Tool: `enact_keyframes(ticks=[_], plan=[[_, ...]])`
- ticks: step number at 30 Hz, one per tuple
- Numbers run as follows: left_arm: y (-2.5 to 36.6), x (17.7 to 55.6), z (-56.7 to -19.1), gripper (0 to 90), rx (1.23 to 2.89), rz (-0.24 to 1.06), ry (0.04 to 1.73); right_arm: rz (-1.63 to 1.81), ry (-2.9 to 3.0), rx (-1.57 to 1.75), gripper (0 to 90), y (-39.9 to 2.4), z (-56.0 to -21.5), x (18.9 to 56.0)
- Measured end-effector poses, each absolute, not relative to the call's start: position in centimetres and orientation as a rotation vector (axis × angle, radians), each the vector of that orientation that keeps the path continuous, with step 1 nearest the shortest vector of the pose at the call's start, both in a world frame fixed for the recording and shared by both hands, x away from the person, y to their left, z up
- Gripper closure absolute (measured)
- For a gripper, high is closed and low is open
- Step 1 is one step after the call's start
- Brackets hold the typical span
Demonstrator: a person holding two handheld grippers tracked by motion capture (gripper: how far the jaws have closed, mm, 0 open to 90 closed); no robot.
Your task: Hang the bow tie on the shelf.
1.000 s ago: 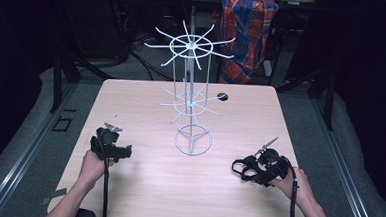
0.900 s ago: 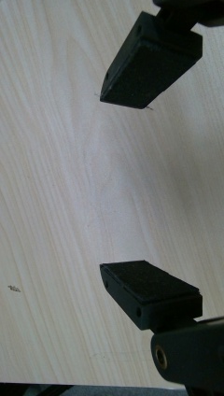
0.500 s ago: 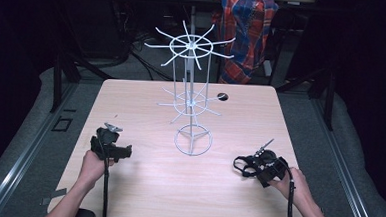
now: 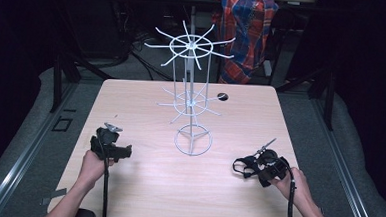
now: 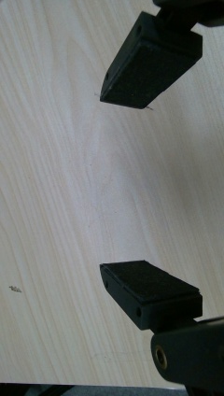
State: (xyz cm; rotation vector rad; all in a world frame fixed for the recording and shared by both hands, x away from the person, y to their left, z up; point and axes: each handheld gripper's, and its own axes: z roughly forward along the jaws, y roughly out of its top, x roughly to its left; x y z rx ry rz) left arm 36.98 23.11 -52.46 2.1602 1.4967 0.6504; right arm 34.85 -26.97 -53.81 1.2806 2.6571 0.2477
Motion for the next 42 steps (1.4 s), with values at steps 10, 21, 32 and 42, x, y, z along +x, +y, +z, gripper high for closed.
enact_keyframes(ticks=[10, 21, 32, 42], plan=[[23.1, 36.9, -52.4, 15.6, 2.162, 0.65, 1.493, 0.326, 2.634, 1.301, 79.2, -27.3, -53.0, 34.8], [23.1, 37.0, -52.4, 15.6, 2.159, 0.654, 1.495, 0.415, 2.545, 1.379, 79.1, -27.8, -52.5, 34.7], [23.1, 37.0, -52.4, 15.6, 2.162, 0.654, 1.495, 0.437, 2.532, 1.371, 79.1, -27.7, -52.0, 34.9], [23.1, 37.0, -52.5, 15.5, 2.162, 0.655, 1.496, 0.487, 2.523, 1.363, 79.1, -27.3, -51.6, 35.0]])
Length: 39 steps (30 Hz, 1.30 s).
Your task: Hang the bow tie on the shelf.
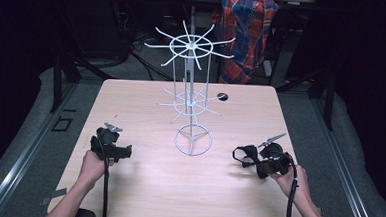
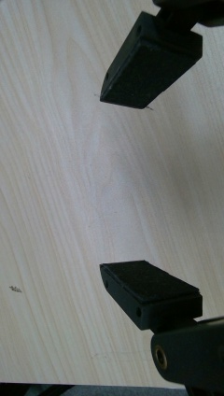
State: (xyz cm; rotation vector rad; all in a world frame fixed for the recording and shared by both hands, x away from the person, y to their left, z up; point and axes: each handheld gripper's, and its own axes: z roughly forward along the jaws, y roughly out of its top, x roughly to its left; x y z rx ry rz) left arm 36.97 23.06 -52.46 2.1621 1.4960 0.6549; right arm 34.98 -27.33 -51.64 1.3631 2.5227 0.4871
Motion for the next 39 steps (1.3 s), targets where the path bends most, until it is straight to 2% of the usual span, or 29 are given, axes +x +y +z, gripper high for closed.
enact_keyframes(ticks=[39], plan=[[23.0, 37.0, -52.5, 15.5, 2.164, 0.654, 1.506, 0.665, 2.447, 1.325, 79.1, -24.5, -48.8, 36.7]])
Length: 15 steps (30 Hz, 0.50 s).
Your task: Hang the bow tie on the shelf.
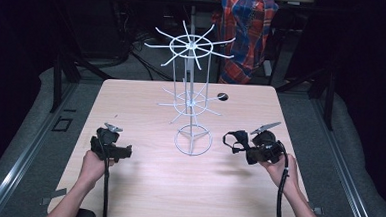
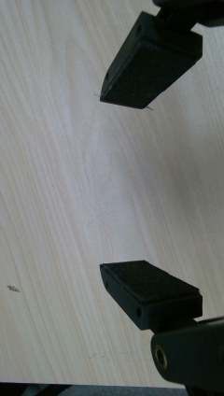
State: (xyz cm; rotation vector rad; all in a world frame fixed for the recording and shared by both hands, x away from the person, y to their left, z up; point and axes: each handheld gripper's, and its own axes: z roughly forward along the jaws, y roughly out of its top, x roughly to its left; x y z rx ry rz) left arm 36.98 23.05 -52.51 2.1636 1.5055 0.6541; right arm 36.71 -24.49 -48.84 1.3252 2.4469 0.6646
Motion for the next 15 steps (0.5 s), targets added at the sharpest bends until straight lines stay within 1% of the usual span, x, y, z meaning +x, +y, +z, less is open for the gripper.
enact_keyframes(ticks=[6, 15], plan=[[23.14, 36.95, -52.48, 15.6, 2.165, 0.652, 1.504, 0.685, 2.434, 1.311, 79.1, -23.81, -48.49, 37.14], [23.06, 37.0, -52.5, 15.5, 2.167, 0.657, 1.5, 0.717, 2.422, 1.305, 79.1, -23.86, -48.03, 37.15]])
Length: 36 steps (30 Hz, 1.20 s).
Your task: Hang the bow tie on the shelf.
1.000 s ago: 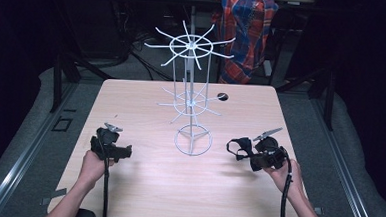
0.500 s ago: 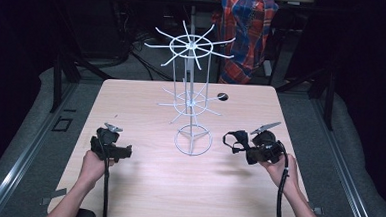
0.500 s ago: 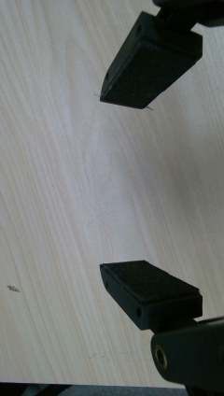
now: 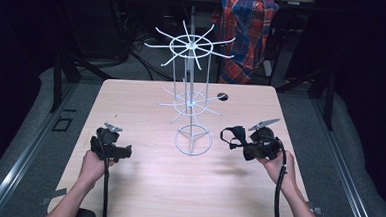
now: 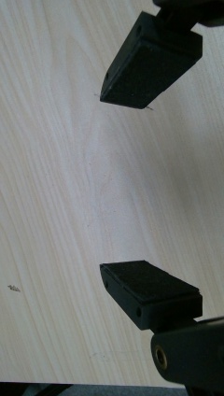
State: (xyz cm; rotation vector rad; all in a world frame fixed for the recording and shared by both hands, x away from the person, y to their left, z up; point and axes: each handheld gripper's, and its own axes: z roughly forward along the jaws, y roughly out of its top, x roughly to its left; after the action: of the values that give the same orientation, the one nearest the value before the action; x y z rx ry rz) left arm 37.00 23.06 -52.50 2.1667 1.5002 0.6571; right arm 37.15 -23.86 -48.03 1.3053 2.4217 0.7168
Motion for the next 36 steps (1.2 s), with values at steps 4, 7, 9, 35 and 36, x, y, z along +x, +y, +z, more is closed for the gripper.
enact_keyframes(ticks=[4, 7, 9, 35, 36], plan=[[23.0, 37.0, -52.5, 15.5, 2.168, 0.657, 1.498, 0.726, 2.42, 1.295, 79.1, -23.9, -47.6, 37.0], [23.0, 37.1, -52.5, 15.6, 2.17, 0.656, 1.5, 0.743, 2.415, 1.292, 79.1, -23.9, -47.3, 36.9], [23.0, 37.1, -52.5, 15.6, 2.173, 0.653, 1.499, 0.752, 2.412, 1.291, 79.1, -23.8, -47.2, 36.8], [22.9, 37.1, -52.5, 15.6, 2.168, 0.645, 1.502, 0.83, 2.375, 1.253, 79.1, -23.7, -45.0, 36.1], [22.9, 37.1, -52.5, 15.6, 2.168, 0.645, 1.502, 0.83, 2.375, 1.253, 79.1, -23.7, -45.0, 36.1]])
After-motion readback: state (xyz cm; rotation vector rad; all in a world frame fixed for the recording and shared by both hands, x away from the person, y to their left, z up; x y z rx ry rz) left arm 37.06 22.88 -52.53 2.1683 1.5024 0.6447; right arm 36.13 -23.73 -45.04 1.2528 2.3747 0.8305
